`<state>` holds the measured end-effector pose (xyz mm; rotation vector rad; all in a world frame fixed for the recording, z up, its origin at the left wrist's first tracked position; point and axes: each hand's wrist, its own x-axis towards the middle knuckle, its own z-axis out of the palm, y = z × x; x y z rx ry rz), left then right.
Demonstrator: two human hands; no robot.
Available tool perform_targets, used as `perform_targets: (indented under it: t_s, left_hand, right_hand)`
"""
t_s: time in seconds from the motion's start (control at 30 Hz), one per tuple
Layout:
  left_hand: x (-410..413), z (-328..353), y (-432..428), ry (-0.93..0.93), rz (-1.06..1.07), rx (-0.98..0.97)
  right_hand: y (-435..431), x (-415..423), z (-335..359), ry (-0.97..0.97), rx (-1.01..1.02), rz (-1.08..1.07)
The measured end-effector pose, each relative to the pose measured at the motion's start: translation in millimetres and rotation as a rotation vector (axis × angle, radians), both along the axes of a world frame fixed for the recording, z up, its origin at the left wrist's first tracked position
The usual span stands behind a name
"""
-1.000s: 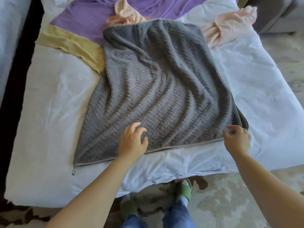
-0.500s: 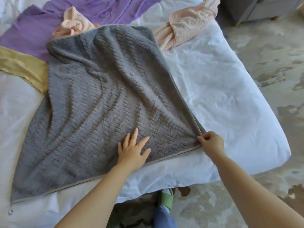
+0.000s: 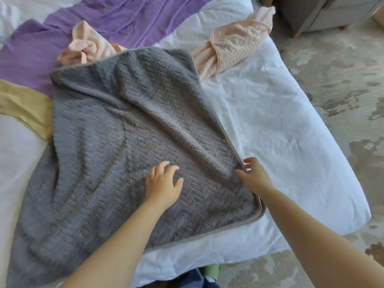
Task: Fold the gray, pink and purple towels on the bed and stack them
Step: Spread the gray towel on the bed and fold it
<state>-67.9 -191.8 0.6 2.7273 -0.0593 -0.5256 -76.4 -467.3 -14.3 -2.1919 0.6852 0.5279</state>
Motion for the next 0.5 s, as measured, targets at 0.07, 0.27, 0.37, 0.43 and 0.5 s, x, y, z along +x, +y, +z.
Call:
perform_targets:
  t_s: [0.07, 0.27, 0.37, 0.43, 0.5]
  left_hand:
    - [26, 2, 7, 0.003, 0.012, 0.001]
    - [108, 5, 25, -0.032, 0.139, -0.084]
    - [145, 5, 21, -0.097, 0.189, -0.179]
    - [175, 8, 12, -0.119, 0.223, -0.259]
    - [209, 13, -2, -0.090, 0.327, -0.391]
  right_hand:
    - [7, 31, 0, 0.025, 0.019, -0.002]
    - [33, 128, -9, 0.002, 0.067, 0.015]
    - [48, 175, -9, -0.095, 0.196, -0.056]
    - [59, 207, -2, -0.136, 0.294, -0.014]
    - [70, 233, 7, -0.170, 0.387, 0.065]
